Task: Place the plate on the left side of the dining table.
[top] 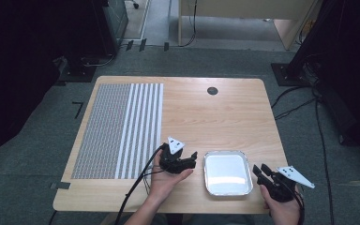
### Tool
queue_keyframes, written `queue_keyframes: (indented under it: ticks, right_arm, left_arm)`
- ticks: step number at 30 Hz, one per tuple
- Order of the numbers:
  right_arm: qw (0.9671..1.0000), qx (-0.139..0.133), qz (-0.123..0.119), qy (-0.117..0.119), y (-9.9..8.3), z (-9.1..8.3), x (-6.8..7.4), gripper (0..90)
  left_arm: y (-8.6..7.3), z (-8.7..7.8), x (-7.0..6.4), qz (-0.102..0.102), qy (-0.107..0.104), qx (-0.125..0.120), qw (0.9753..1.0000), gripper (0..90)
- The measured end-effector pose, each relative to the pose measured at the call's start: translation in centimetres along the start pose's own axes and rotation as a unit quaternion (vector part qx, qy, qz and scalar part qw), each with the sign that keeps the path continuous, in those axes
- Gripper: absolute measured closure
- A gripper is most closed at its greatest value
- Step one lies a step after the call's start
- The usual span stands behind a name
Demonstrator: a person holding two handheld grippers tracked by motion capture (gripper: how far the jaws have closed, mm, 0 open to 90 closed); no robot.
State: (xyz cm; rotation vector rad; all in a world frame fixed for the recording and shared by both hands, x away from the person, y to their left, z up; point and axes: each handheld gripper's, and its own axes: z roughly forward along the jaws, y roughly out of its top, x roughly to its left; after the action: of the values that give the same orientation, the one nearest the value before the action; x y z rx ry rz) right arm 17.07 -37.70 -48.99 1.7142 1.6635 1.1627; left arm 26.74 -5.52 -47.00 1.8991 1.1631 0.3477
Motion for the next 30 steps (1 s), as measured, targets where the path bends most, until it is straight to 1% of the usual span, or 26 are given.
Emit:
queue_keyframes:
  ticks: [1,2,6,7,9,12,13,14,17,18,20,21,24,28,30]
  right_arm:
    - [1.0000,0.001,0.002,0.002,0.0,0.0,0.1,66.5]
    - [1.0000,0.002,0.004,0.008,0.0,-0.1,0.2,68.5]
    - [0.9997,0.004,0.013,0.021,0.0,-0.3,0.4,73.7]
    - [0.9997,0.004,0.013,0.021,0.0,-0.3,0.4,73.7]
    - [0.9994,0.005,0.016,0.031,0.0,-0.4,0.5,75.2]
    - [0.9994,0.012,0.018,0.027,0.0,-0.4,0.6,75.3]
    - [0.9994,0.013,0.020,0.026,-0.1,-0.4,0.5,75.3]
    - [0.9990,0.016,0.027,0.033,-0.1,-0.4,0.4,75.9]
    - [0.9983,0.021,0.040,0.038,-0.2,-0.5,0.2,76.3]
    - [0.9981,0.023,0.042,0.038,-0.2,-0.5,0.2,76.8]
    - [0.9978,0.025,0.045,0.041,-0.3,-0.5,0.2,77.3]
    - [0.9972,0.034,0.051,0.043,-0.4,-0.6,0.3,79.1]
    - [0.9964,0.044,0.056,0.046,-0.5,-0.5,0.3,80.1]
    - [0.9954,0.058,0.060,0.048,-0.6,-0.3,0.3,82.1]
    - [0.9944,0.065,0.066,0.050,-0.7,-0.2,0.2,83.0]
  left_arm:
    - [0.0,0.1,0.0,-0.002,-0.002,0.000,1.0000,35.9]
    - [0.0,0.1,-0.1,-0.005,-0.005,-0.001,1.0000,41.3]
    - [0.0,0.7,-0.9,0.000,-0.022,-0.001,0.9998,49.9]
    - [0.0,0.7,-0.9,0.000,-0.022,-0.001,0.9998,51.1]
    - [-0.1,1.1,-1.2,0.001,-0.026,0.000,0.9997,52.0]
    - [0.0,1.5,-1.5,0.002,-0.028,0.003,0.9996,53.4]
    - [0.1,1.8,-1.7,0.003,-0.030,0.004,0.9995,53.4]
    - [0.1,2.0,-1.9,0.005,-0.027,0.007,0.9996,54.9]
    - [0.1,2.4,-2.1,0.006,-0.028,0.008,0.9996,57.7]
    - [0.1,2.6,-2.4,0.014,-0.028,0.013,0.9994,58.9]
    - [0.1,2.8,-2.5,0.015,-0.026,0.014,0.9995,62.5]
    - [0.0,3.1,-2.7,0.013,-0.025,0.017,0.9995,64.6]
    - [-0.1,3.4,-2.8,0.008,-0.028,0.026,0.9993,66.8]
    - [-0.2,3.7,-2.9,0.010,-0.034,0.033,0.9988,69.2]
    - [-0.2,3.8,-3.0,0.011,-0.038,0.036,0.9986,70.7]
